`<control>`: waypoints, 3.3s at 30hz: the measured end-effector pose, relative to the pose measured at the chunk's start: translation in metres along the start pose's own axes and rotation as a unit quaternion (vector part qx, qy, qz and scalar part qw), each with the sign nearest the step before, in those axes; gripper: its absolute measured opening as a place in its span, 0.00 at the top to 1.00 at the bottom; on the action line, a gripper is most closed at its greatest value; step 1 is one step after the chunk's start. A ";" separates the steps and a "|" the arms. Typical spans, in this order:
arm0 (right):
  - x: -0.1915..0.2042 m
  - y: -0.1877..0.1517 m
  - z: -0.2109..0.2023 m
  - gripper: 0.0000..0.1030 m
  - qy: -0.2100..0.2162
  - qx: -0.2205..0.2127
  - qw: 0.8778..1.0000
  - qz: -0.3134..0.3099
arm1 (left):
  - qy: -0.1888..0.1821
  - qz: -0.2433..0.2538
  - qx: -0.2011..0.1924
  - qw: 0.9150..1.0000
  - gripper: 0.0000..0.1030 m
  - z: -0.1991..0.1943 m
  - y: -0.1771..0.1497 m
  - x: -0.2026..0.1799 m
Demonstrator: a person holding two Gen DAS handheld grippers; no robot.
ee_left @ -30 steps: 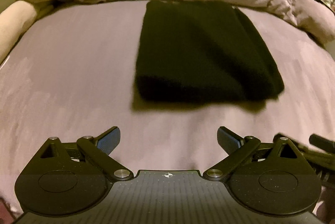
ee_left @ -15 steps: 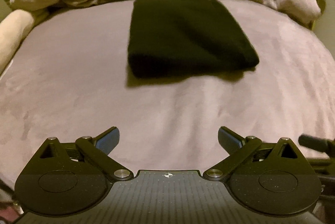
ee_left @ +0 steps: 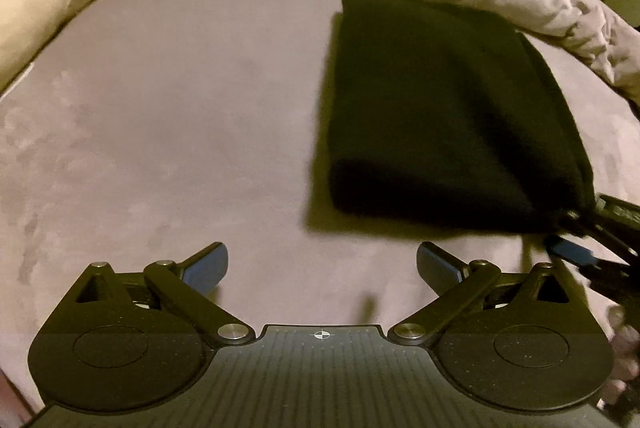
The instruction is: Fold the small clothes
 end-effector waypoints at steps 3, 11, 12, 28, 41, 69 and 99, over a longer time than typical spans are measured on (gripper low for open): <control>0.004 0.007 0.007 0.70 0.014 -0.007 1.000 -0.009 | 0.001 0.010 -0.003 1.000 0.00 0.002 0.001 -0.008; 0.001 0.004 0.000 0.69 -0.037 -0.019 0.998 -0.042 | 0.015 0.031 -0.006 0.999 0.00 -0.007 -0.011 -0.014; 0.005 0.002 -0.007 0.66 -0.053 -0.019 0.996 -0.062 | 0.016 0.037 -0.013 0.999 0.00 -0.013 -0.013 -0.015; 0.077 -0.079 -0.119 0.04 -0.173 0.002 0.943 -0.285 | 0.025 0.060 -0.038 0.997 0.00 -0.079 -0.039 -0.014; 0.103 -0.085 -0.131 0.04 -0.188 0.015 0.933 -0.307 | 0.033 0.085 -0.021 0.996 0.00 -0.093 -0.046 -0.021; 0.104 -0.081 -0.128 0.04 -0.204 0.024 0.929 -0.307 | 0.024 0.068 -0.001 0.997 0.00 -0.089 -0.043 -0.021; 0.102 -0.083 -0.128 0.04 -0.201 0.026 0.932 -0.299 | 0.029 0.068 0.007 0.997 0.00 -0.084 -0.047 -0.022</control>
Point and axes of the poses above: each gripper's, at about its wrist camera, not at the fingertips, and z roughly the way its jaws point, x to its left, y to its top, the point moved 5 cm from there along z, roughly the way its jaws point, and after that the axes turned 6 degrees about -z, right-handed, at the moved point
